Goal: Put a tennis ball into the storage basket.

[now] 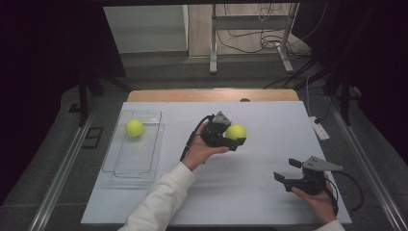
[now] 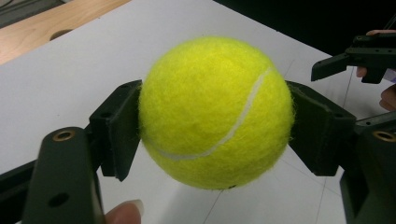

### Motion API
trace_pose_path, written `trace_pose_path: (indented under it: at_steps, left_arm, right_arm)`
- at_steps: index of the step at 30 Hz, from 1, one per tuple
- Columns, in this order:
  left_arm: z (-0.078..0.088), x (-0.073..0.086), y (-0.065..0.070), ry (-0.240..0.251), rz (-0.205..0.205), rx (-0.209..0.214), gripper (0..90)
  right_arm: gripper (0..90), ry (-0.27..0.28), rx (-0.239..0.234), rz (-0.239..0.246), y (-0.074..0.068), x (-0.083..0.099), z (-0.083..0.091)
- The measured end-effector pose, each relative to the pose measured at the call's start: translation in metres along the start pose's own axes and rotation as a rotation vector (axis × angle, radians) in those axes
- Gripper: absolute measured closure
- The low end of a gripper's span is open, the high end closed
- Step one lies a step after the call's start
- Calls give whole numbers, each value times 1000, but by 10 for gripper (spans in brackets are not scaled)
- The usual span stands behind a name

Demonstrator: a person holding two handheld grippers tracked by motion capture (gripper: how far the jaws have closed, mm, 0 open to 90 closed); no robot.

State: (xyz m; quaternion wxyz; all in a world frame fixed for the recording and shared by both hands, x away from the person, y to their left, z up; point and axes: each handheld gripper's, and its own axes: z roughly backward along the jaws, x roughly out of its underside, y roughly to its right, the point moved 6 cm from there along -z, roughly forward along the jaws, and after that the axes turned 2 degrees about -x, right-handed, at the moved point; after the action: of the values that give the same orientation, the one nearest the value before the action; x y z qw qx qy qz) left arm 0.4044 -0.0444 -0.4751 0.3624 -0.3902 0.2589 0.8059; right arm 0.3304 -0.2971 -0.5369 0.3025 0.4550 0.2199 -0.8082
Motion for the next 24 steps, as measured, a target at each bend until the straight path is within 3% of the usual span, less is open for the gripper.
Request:
trace_pose_path:
  at_steps: [24]
  left_arm:
    - [31, 15, -13, 20, 21, -40, 266]
  right_arm:
    - [146, -3, 13, -6, 0, 0, -1]
